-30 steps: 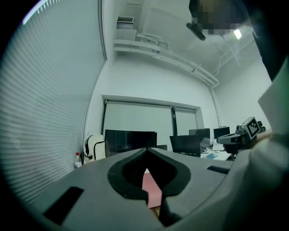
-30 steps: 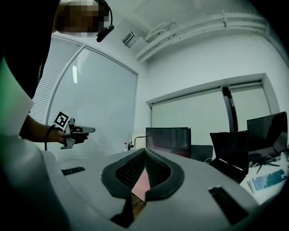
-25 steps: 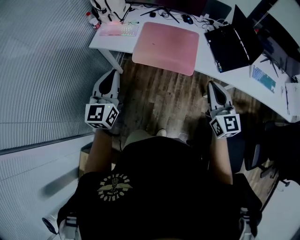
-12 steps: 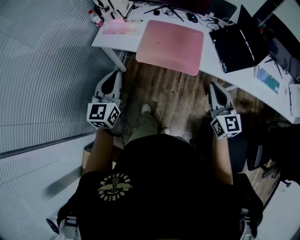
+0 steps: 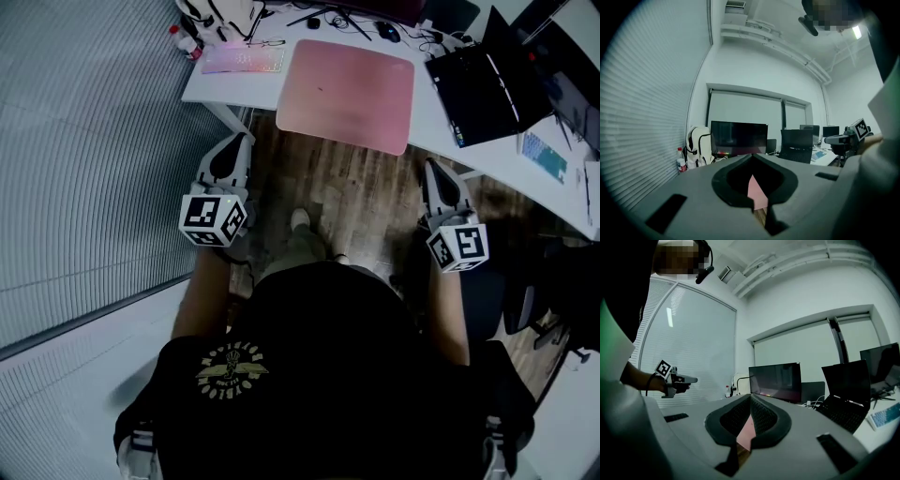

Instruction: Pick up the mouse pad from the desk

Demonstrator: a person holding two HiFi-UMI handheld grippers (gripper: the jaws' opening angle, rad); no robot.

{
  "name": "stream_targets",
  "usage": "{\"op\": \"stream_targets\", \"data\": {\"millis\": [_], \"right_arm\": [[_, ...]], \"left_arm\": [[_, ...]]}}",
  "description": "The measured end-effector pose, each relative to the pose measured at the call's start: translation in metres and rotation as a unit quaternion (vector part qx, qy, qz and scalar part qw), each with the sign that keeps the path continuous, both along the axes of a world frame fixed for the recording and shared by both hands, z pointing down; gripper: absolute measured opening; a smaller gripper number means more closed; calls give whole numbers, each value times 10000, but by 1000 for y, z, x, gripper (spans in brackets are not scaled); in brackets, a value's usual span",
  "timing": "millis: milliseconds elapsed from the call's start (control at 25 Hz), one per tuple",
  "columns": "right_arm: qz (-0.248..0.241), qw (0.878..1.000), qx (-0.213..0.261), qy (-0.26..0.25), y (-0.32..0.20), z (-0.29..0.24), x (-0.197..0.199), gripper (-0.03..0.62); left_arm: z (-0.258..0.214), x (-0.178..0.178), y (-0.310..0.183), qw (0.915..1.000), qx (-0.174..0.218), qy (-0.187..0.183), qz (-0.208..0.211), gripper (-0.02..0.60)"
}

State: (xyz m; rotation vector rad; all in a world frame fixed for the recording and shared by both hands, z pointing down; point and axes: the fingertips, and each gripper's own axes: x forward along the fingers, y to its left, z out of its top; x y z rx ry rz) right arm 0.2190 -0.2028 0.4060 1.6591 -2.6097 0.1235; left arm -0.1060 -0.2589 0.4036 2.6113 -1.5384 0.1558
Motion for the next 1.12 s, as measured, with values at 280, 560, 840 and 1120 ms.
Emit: {"op": "stream_targets", "data": {"millis": [280,560,840,1120], "right_arm": [[15,9999,-66,82,-44,3,-13,2],[127,9998,-93,142,-83,0,-20,2],[517,9978,-298,276,-108,14,-18,2],[944,9920,-666,507,-123,40,-14,2]], "left_arm": [[9,-11,-49,9999,-126,42,26,7],[16,-12,-90,9996,-194,101,190,6],[43,-15,-128,9975,-472,123,516,7],[74,-12,-166,9917,-770,144,1015,7]]}}
